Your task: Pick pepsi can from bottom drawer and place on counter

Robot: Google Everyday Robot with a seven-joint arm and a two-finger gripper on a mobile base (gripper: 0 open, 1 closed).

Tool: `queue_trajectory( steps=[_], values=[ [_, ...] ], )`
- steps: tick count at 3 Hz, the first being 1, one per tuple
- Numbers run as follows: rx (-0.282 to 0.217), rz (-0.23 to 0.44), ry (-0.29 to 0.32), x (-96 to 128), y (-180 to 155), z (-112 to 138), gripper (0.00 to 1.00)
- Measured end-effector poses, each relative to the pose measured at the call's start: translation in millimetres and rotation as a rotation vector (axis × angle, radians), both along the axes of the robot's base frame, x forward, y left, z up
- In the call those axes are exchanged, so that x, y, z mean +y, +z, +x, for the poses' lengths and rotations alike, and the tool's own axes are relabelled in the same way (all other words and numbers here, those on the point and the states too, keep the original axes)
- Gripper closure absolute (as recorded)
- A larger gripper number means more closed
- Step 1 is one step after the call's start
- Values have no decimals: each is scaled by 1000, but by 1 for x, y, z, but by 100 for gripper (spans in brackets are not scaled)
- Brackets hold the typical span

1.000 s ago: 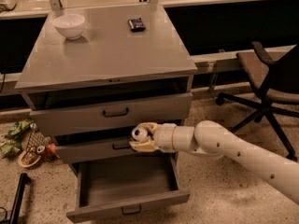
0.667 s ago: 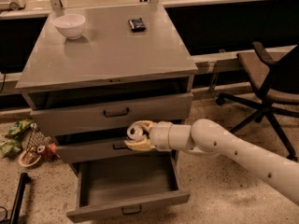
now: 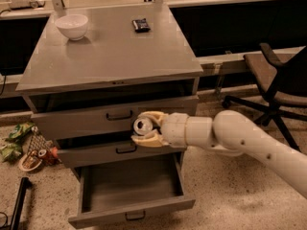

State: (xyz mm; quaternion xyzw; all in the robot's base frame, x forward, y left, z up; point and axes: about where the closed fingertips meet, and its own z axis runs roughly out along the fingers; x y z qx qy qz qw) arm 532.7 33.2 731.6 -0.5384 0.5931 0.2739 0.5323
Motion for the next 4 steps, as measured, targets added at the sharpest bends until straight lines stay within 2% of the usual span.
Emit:
queue_trajectory(
  steps=[1,2,3,4],
  values=[
    [-96,-13,-28,-17,66,-16,100],
    [-226,-12,-48,-15,120,-11,100],
    [-246,-8,-43,-11,126,-12,100],
    [-258,-8,-26,-6,137,3,100]
  ],
)
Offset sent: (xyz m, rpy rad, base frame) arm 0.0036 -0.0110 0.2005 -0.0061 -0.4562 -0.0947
